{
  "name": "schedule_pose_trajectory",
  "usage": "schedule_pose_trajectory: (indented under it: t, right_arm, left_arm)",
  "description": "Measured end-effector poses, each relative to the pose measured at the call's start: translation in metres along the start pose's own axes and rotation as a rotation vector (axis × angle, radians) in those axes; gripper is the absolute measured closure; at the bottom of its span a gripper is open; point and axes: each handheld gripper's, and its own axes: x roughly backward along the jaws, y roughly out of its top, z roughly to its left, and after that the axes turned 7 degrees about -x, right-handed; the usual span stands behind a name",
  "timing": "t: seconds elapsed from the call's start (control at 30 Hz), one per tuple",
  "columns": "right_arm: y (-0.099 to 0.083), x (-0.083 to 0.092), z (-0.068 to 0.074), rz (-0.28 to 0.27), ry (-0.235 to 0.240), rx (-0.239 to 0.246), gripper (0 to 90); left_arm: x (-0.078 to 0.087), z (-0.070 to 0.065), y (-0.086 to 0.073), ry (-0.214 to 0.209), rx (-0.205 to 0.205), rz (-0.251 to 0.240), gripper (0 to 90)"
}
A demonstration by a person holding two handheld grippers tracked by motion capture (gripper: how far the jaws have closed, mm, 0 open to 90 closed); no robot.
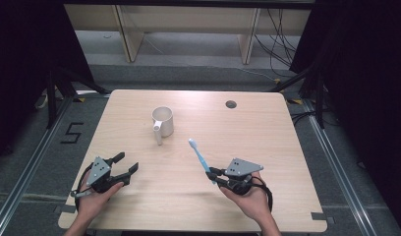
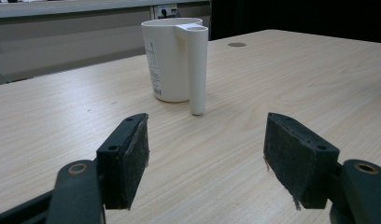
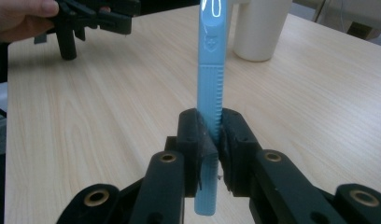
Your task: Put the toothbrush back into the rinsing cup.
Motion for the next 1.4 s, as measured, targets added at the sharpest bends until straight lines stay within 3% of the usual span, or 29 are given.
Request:
schedule_pose_trajectory:
  t: [0.1,0.3,0.37,0.47,0.5,0.6,0.7,0.8,0.83,0.9,0.97,1.03,1.1,1.13,1.17,1.4]
  right_arm:
    - [-0.001,0.0,-0.001,-0.037,-0.01,-0.009,79.4]
    - [-0.003,-0.001,-0.001,-0.058,0.002,-0.053,79.4]
    - [-0.003,-0.002,-0.002,-0.07,-0.003,-0.033,79.3]
    - [-0.003,-0.001,-0.001,-0.066,-0.008,-0.05,79.3]
    - [-0.003,-0.001,-0.002,-0.087,-0.016,-0.034,79.4]
    - [-0.003,-0.002,-0.002,-0.121,-0.015,-0.052,79.4]
    - [-0.004,-0.002,-0.002,-0.137,-0.041,-0.069,79.4]
    - [-0.003,-0.001,-0.005,-0.15,-0.028,-0.062,79.4]
    - [-0.003,-0.001,-0.005,-0.154,-0.039,-0.065,79.3]
    - [-0.004,-0.002,-0.004,-0.146,-0.014,-0.084,79.3]
    - [-0.004,-0.002,-0.004,-0.147,-0.016,-0.099,79.3]
    - [-0.003,-0.003,-0.006,-0.171,-0.037,-0.061,79.3]
    - [-0.003,-0.003,-0.005,-0.175,-0.037,-0.062,79.3]
    - [-0.003,-0.003,-0.005,-0.168,-0.039,-0.065,79.3]
    - [-0.004,-0.005,-0.004,-0.17,-0.02,-0.088,79.3]
    - [-0.003,-0.005,-0.003,-0.177,-0.029,-0.087,79.3]
  left_arm:
    - [0.0,0.0,0.0,0.0,0.005,0.0,30.5]
    - [0.001,0.0,0.001,0.002,-0.005,0.018,30.6]
    - [0.001,-0.001,0.001,-0.001,-0.008,0.018,30.7]
    - [0.0,-0.002,0.001,-0.005,-0.022,0.024,31.1]
    - [0.0,-0.002,0.001,-0.006,-0.024,0.025,31.1]
    - [0.001,-0.002,0.001,-0.007,-0.024,0.024,31.7]
    - [0.001,-0.001,0.001,-0.012,-0.011,0.02,31.9]
    - [0.001,0.0,0.001,-0.016,0.053,-0.003,31.7]
    - [0.003,-0.001,0.003,-0.015,0.06,-0.003,31.6]
    - [0.005,-0.002,0.008,-0.014,0.06,-0.011,31.5]
    - [0.006,-0.003,0.012,-0.024,0.068,-0.026,31.2]
    - [0.006,-0.006,0.018,-0.042,0.075,-0.042,31.0]
    - [0.006,-0.01,0.023,-0.06,0.081,-0.042,30.8]
    - [0.004,-0.011,0.024,-0.078,0.088,-0.069,30.7]
    - [0.005,-0.013,0.027,-0.082,0.088,-0.053,30.6]
    - [0.001,-0.024,0.043,-0.147,0.089,-0.075,30.1]
